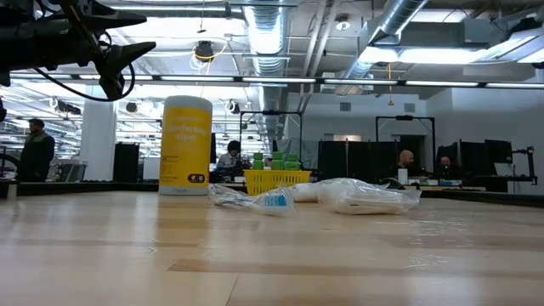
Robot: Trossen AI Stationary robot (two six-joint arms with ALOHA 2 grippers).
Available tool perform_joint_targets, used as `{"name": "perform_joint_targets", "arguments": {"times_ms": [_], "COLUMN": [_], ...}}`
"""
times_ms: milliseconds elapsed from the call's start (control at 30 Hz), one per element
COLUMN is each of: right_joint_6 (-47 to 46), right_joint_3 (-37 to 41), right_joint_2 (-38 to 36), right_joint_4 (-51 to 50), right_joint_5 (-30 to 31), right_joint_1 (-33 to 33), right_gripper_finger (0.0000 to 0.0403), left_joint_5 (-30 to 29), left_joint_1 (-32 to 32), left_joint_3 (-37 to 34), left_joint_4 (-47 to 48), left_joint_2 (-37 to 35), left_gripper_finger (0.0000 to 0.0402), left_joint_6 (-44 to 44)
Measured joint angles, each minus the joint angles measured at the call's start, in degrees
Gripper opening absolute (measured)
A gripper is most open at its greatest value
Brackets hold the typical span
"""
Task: Pick & Place Travel size toiletries
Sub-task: Put the blue toothbrush into the white bin, then put the dark blue toothbrush into the white bin
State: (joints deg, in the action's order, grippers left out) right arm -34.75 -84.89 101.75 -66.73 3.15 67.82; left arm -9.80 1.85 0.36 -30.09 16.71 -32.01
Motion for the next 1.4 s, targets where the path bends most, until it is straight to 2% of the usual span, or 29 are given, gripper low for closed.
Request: {"name": "perform_joint_targets", "arguments": {"times_ms": [167, 367, 767, 933, 1200, 1300, 1400], "right_joint_6": [5.22, 6.89, 6.87, 6.83, 6.24, 6.58, 6.87], "right_joint_3": [5.90, 10.53, 11.61, 11.60, 11.60, 9.79, 7.23], "right_joint_2": [0.00, -0.02, -0.02, -0.02, -2.59, -6.43, -11.11], "right_joint_4": [6.33, 9.21, 11.10, 11.11, 9.50, 5.35, 2.68], "right_joint_5": [0.09, -0.05, -0.54, -1.82, -2.45, -2.90, 0.37], "right_joint_1": [-1.49, -2.56, -3.92, -4.27, -5.07, -7.95, -12.98], "right_gripper_finger": [0.0039, 0.0043, 0.0063, 0.0099, 0.0204, 0.0230, 0.0238], "left_joint_5": [0.01, -0.01, 0.01, 0.00, 0.01, 0.00, 0.00], "left_joint_1": [-0.01, 0.01, 0.00, 0.00, -0.01, -0.01, 0.00], "left_joint_3": [0.00, 0.01, 0.02, 0.01, 0.01, 0.00, 0.01], "left_joint_4": [0.00, 0.00, 0.00, 0.00, 0.00, 0.00, 0.00], "left_joint_2": [0.00, 0.01, 0.02, 0.01, 0.00, 0.01, 0.01], "left_gripper_finger": [0.0172, 0.0172, 0.0172, 0.0172, 0.0172, 0.0172, 0.0172], "left_joint_6": [0.00, 0.00, -0.01, -0.02, -0.02, -0.01, 0.00]}}
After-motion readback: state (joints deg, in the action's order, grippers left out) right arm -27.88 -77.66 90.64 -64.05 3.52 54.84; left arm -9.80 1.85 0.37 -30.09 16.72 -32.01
